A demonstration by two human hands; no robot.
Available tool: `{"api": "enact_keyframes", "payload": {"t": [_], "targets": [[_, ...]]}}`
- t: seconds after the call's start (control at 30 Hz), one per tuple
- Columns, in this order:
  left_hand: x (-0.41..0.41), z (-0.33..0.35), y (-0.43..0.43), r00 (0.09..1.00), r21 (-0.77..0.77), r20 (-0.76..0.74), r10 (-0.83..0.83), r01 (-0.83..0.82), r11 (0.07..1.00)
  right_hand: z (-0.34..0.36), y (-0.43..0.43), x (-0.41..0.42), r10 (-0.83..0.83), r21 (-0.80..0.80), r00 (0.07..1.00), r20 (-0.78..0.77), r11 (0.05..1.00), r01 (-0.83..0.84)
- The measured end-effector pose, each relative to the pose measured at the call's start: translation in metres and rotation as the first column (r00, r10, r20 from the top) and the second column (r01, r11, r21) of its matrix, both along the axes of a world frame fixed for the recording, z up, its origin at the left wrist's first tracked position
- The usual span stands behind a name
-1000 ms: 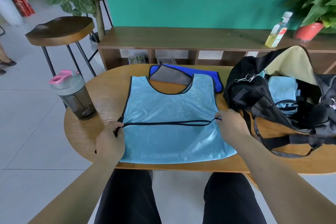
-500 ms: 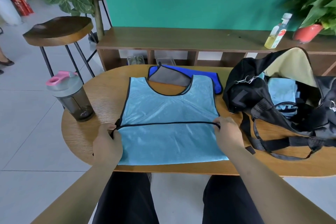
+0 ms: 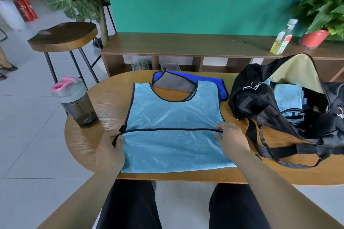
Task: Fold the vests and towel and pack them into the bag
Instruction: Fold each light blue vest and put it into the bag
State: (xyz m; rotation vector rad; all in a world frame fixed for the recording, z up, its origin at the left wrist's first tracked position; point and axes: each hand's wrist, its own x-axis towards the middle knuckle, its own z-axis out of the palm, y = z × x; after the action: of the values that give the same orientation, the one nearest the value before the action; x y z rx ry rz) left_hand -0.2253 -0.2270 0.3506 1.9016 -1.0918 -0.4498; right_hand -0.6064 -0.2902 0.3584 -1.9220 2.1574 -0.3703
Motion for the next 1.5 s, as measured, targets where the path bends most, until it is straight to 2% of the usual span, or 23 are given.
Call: {"api": "enact_keyframes", "payload": {"t": [0.17,0.27,0.4,0.57,0.67,0.77,0.9,1.0,1.07,1.3,1.5], "targets": [[0.000,0.001,0.004,0.999,-0.021,-0.036,-0.021,0.021,1.000,0.003,0.005,0.000,0.080,-0.072,0.990,-0.116,0.993,-0.088],[0.001,0.003,0.006,0.999,-0.007,-0.036,-0.019,0.019,1.000,0.004,0.012,-0.001,0.077,-0.149,0.995,-0.066,0.985,-0.087],[0.001,0.015,0.011,0.999,0.003,0.023,-0.031,0.031,1.000,0.017,0.023,-0.008,0.053,-0.220,0.969,0.242,0.976,0.002],[-0.002,0.052,0.016,0.995,-0.096,0.097,-0.022,0.031,0.995,0.061,0.032,-0.021,0.066,-0.247,0.816,0.574,0.964,0.096],[-0.013,0.089,0.024,0.995,-0.188,0.099,0.021,-0.002,0.982,0.097,0.040,-0.025,0.115,-0.268,0.716,0.688,0.958,0.103],[-0.023,0.118,0.037,0.989,-0.271,0.131,0.062,-0.024,0.962,0.125,0.052,-0.030,0.156,-0.277,0.667,0.729,0.958,0.078],[-0.026,0.134,0.049,0.986,-0.327,0.160,0.036,0.019,0.945,0.148,0.070,-0.038,0.199,-0.303,0.640,0.742,0.951,0.055],[-0.029,0.141,0.062,0.982,-0.382,0.188,0.010,0.064,0.922,0.154,0.087,-0.041,0.207,-0.334,0.705,0.679,0.941,0.045],[-0.029,0.141,0.070,0.985,-0.423,0.171,-0.013,0.085,0.902,0.155,0.100,-0.042,0.207,-0.333,0.712,0.671,0.942,0.039],[-0.018,0.130,0.102,0.987,-0.452,0.115,-0.109,0.150,0.879,0.158,0.138,-0.054,0.226,-0.252,0.585,0.779,0.967,-0.038],[-0.006,0.131,0.103,0.991,-0.451,0.102,-0.090,0.126,0.884,0.163,0.127,-0.059,0.232,-0.237,0.425,0.875,0.971,-0.042]]}}
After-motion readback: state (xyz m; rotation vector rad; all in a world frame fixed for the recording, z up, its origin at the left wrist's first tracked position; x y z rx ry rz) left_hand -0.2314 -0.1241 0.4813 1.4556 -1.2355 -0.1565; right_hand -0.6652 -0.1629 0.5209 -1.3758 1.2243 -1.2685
